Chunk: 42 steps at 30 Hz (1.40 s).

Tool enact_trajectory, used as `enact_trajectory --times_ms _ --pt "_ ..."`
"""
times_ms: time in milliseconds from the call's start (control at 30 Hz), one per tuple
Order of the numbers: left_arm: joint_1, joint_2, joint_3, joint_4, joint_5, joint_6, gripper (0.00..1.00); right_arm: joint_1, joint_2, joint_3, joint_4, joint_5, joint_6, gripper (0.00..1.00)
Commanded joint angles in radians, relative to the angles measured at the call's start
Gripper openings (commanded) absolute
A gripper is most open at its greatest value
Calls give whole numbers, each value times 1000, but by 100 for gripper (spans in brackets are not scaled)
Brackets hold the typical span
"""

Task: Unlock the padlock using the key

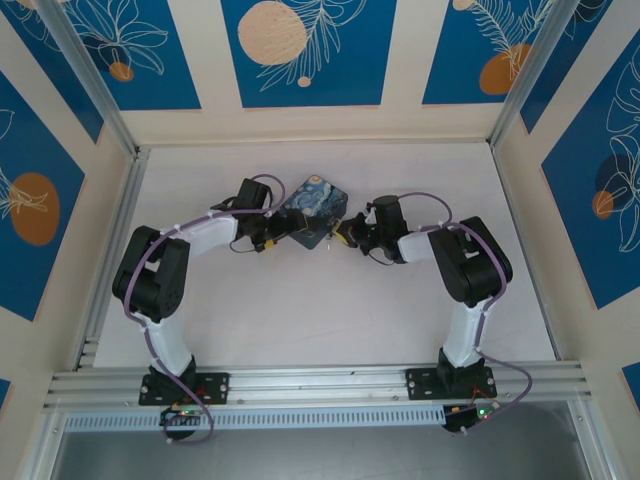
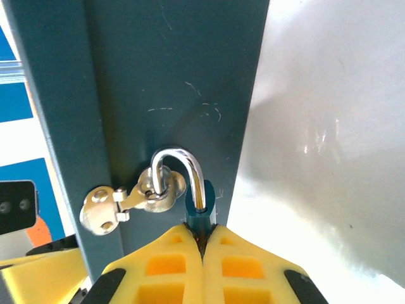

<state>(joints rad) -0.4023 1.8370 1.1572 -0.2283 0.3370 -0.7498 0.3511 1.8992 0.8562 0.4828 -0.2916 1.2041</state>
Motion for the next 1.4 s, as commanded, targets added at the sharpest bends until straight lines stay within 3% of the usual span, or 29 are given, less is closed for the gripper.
enact_trajectory --times_ms 0,233,700,733,800,1067,1367 --pt "15 51 -12 -142 -52 15 99 -51 -19 -1 -56 6 -16 0" --pt "16 35 -3 -152 -56 14 99 -88 -37 2 -98 -9 -36 0" --pt "15 -5 2 -176 -75 24 100 -193 -163 -211 -36 -65 -81 0" --pt "16 -7 2 -178 -76 26 100 -190 -164 -214 -14 -75 -83 2" --pt "16 -11 4 -180 -75 27 100 -175 -162 -209 29 -95 -94 16" --pt "16 -12 15 -192 -74 30 100 -77 -106 -90 -17 -83 -132 35" --pt "16 -13 18 -191 -69 30 100 8 -38 -25 -73 -2 -104 32"
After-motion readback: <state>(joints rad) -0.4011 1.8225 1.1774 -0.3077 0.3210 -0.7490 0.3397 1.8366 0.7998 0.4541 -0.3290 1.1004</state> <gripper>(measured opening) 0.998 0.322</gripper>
